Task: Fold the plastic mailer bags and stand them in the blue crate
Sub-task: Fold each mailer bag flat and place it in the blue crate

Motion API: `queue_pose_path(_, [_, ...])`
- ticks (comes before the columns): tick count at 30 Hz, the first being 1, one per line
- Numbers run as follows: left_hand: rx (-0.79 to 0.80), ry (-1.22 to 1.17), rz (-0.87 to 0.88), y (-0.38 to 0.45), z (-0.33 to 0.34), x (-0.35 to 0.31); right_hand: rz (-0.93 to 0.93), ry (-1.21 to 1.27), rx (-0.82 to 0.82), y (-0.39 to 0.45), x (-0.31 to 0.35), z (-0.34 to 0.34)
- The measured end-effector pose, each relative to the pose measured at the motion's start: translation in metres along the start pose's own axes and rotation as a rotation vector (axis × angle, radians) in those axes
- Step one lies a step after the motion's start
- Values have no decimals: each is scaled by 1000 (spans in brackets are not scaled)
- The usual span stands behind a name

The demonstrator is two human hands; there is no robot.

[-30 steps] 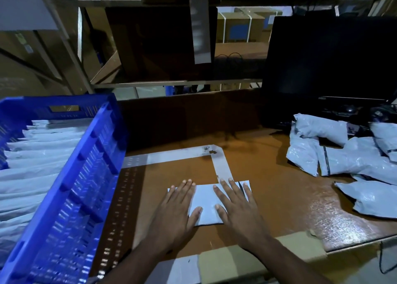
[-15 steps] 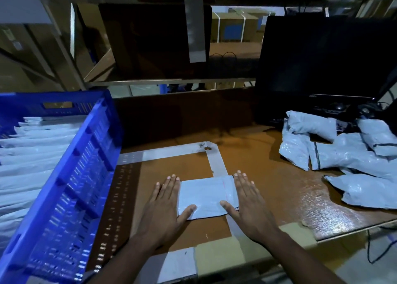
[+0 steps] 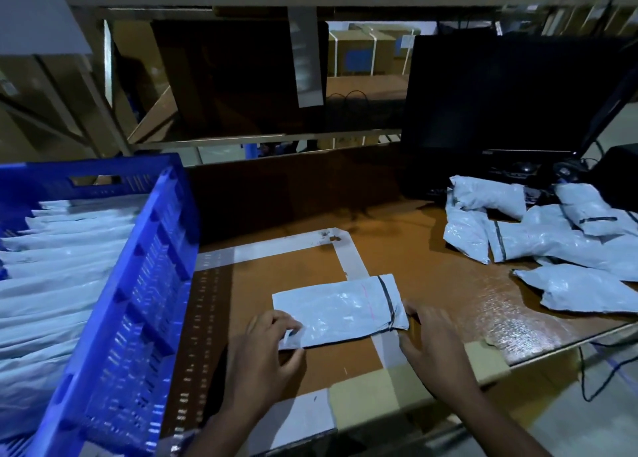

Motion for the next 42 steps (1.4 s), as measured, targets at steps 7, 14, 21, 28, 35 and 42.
queue_pose_path(7, [-89,-127,-126,5,-9,2,58,138,-33,1,9,1])
queue_pose_path(14, [-228,-376,-245,14,-56,-5,44,296,-211,9,20,-35])
queue_pose_path(21, [-373,-652,-397,17,-107,-12,6,576,-74,28,49,-60])
queue_pose_path(28, [-494,-760,-360,11,-152,-27,-100,889,-10,37,99,-82])
queue_pose_path(35, [-339,-744,-315,-10,-195,-31,-252,1040,-52,42,176,-96])
queue_pose_path(42, [-491,-760,-310,-46,-284,-1,-391,1061,78,26,267,-88])
Point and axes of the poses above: each hand's wrist, its own y-axis towards the middle knuckle, its own z-axis out of the palm, x = y × z, the point moved 9 cm from there along y, towards the middle knuckle
